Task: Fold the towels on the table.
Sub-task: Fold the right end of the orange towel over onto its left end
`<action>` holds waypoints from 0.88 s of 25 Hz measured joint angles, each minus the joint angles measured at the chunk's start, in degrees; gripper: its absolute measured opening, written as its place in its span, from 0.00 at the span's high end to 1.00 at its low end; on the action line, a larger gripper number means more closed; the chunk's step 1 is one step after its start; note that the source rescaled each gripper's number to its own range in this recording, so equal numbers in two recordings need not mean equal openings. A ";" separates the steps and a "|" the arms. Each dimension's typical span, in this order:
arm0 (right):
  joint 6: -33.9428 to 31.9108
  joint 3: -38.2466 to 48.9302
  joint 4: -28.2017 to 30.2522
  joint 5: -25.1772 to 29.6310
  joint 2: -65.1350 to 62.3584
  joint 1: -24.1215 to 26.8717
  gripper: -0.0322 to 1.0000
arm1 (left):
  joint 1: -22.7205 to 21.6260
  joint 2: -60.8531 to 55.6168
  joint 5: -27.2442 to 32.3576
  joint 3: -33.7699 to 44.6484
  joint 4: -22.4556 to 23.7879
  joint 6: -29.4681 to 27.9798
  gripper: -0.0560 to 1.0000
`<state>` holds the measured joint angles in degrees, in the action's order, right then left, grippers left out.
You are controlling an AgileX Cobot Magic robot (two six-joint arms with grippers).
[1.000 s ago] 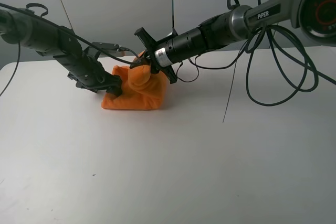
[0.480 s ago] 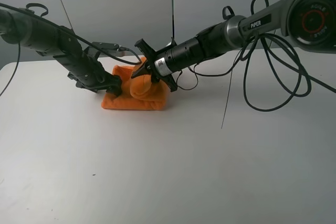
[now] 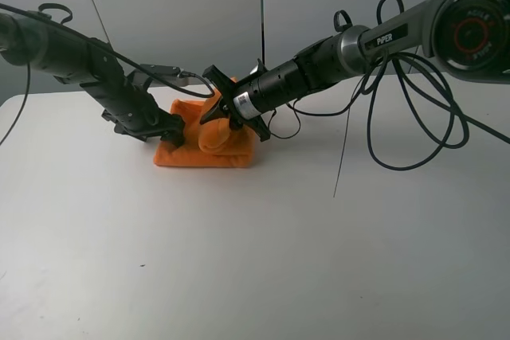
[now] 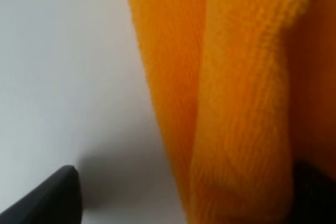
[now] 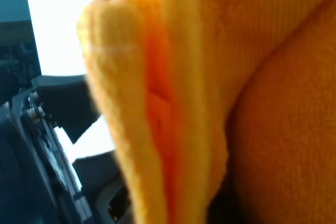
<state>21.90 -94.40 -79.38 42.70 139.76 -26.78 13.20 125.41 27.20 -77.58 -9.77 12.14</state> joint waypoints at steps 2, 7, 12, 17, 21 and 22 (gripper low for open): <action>0.00 0.00 -0.28 0.00 0.00 0.00 0.96 | 0.00 -1.14 1.86 -0.14 1.27 -0.25 0.01; 0.26 0.00 -0.38 -0.22 0.00 0.00 0.96 | -0.39 -6.87 4.15 -0.14 4.75 -2.44 0.01; 1.21 0.00 -0.51 -0.11 0.00 0.00 0.96 | -3.23 -13.69 6.29 -0.14 5.52 -3.91 0.01; 1.84 0.00 -0.51 0.27 0.00 0.00 0.95 | -6.26 -21.46 8.43 -0.14 5.88 -4.17 0.01; 5.05 0.00 -2.02 2.92 0.00 0.00 0.55 | -6.78 -27.48 8.68 -0.14 5.99 -4.26 0.01; 6.26 0.00 -2.45 3.84 -0.10 0.00 0.38 | -6.78 -28.52 8.68 -0.14 5.99 -4.42 0.01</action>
<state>28.16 -94.40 -81.84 46.54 139.65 -26.78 6.42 96.89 35.88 -77.72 -3.78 7.72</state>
